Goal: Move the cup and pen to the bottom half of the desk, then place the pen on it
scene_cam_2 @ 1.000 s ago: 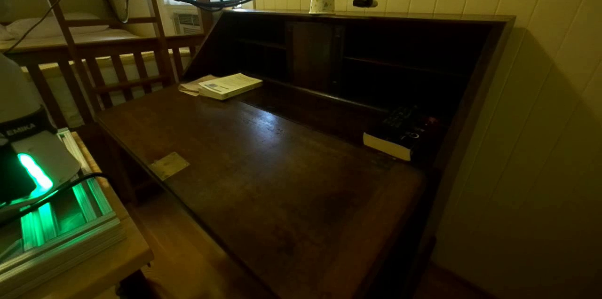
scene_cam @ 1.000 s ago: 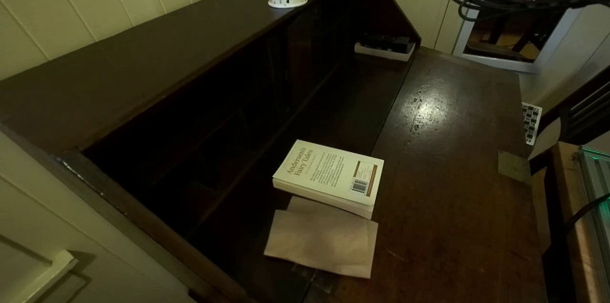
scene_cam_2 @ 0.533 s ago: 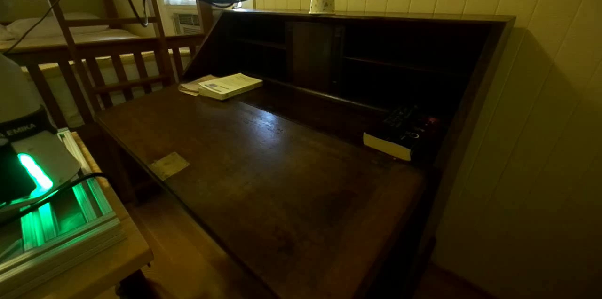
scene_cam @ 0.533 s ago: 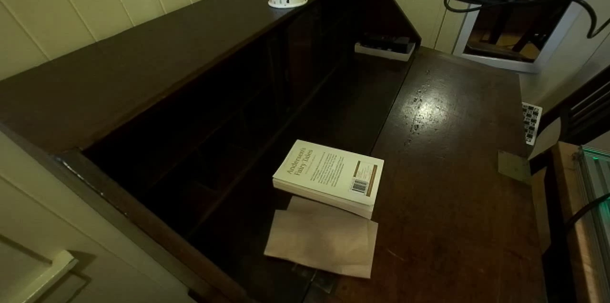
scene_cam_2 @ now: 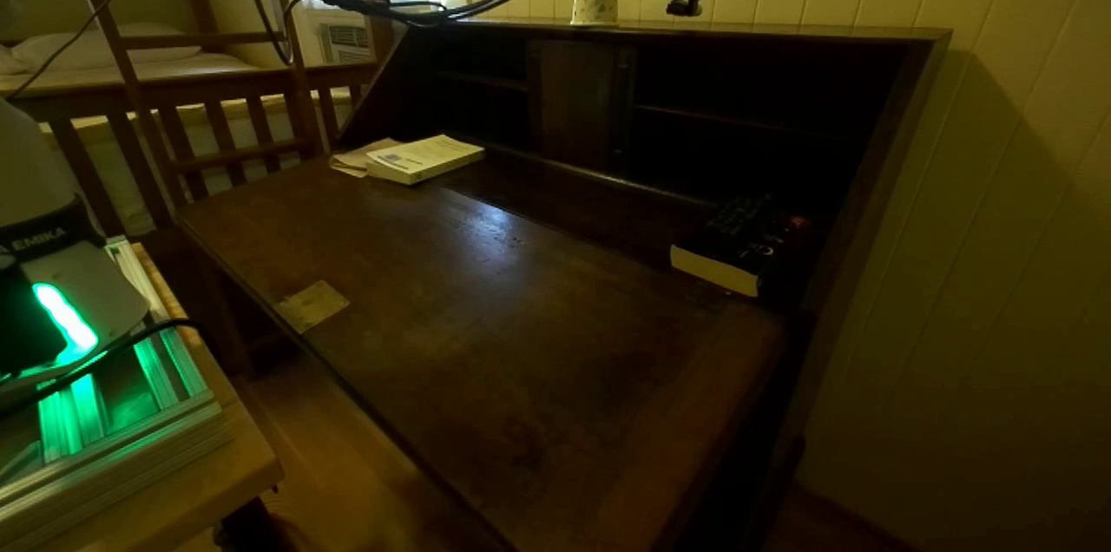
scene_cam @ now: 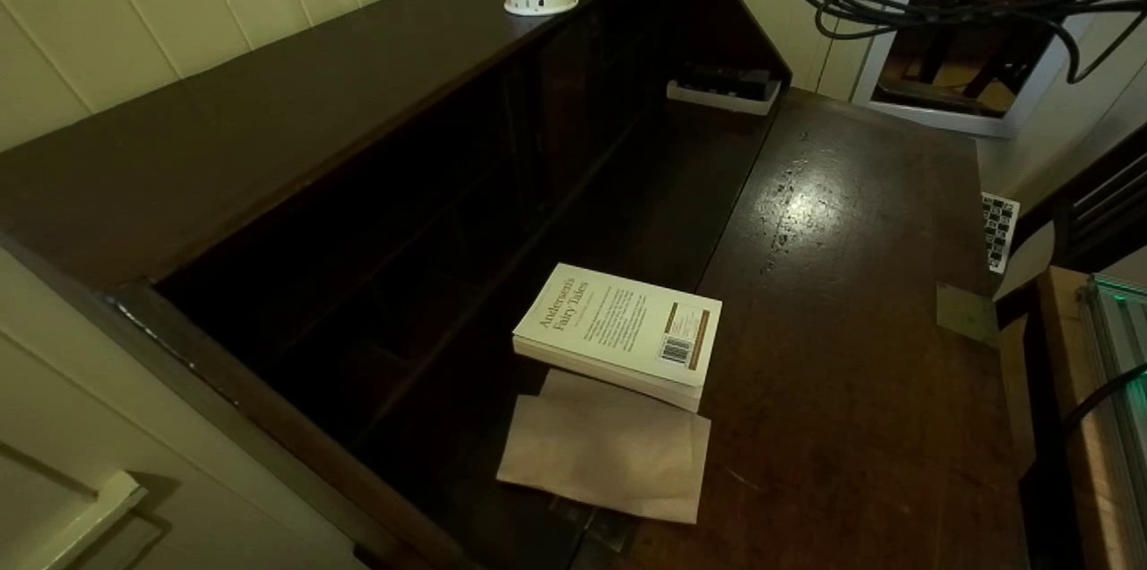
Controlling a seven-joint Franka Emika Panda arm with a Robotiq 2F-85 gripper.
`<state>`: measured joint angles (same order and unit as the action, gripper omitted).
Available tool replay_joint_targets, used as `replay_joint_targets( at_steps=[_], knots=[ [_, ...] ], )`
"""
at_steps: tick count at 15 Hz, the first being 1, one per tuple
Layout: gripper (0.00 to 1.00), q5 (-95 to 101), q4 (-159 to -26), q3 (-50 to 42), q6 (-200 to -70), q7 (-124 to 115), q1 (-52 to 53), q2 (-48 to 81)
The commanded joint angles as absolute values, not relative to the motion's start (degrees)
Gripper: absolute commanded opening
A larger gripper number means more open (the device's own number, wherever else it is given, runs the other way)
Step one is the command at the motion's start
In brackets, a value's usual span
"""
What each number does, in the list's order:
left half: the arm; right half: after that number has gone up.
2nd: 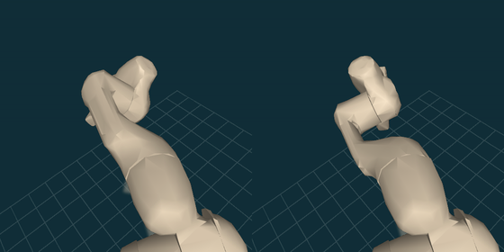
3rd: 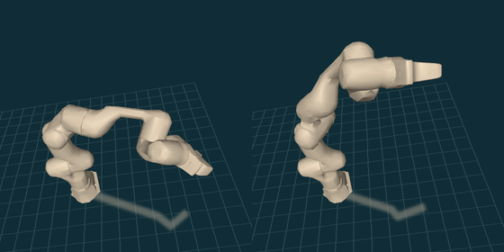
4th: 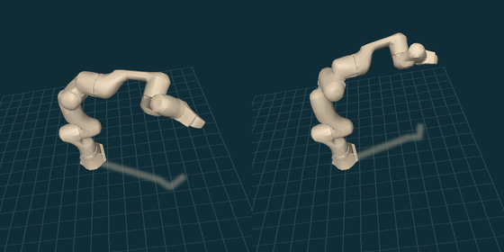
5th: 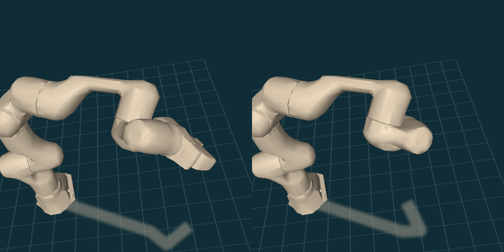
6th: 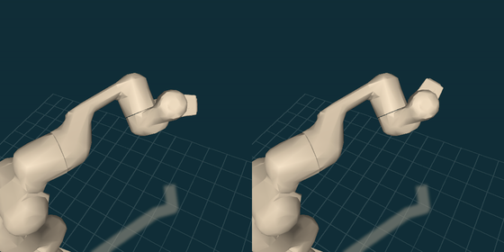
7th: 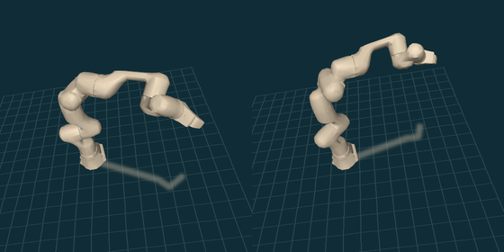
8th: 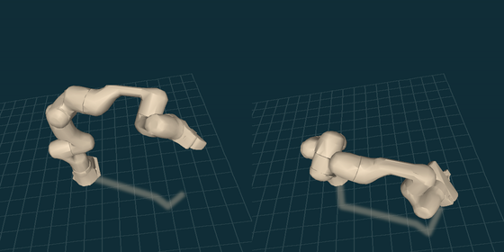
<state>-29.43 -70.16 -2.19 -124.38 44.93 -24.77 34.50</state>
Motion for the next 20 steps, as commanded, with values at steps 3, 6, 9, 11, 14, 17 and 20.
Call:
replay_joint_targets(
  at_steps=[3, 6, 9, 11, 14, 17, 20],
  knots=[
    [0.59, -26.5, -65.5, -3.4, -124.9, 41.8, -23.0, 37.2],
    [0.81, -27.6, -65.4, -2.8, -125.6, 41.3, -22.9, 36.1],
    [0.99, -28.0, -64.8, -2.7, -126.0, 39.8, -22.3, 34.7],
    [1.00, -27.9, -63.9, -2.9, -125.4, 37.7, -21.8, 33.9],
    [1.00, -27.0, -63.2, -3.0, -124.7, 34.7, -20.5, 32.1],
    [1.00, -26.5, -62.8, -2.8, -123.4, 33.3, -18.9, 30.2],
    [1.00, -26.1, -62.5, -2.8, -122.5, 32.0, -16.9, 29.3]
  ],
)
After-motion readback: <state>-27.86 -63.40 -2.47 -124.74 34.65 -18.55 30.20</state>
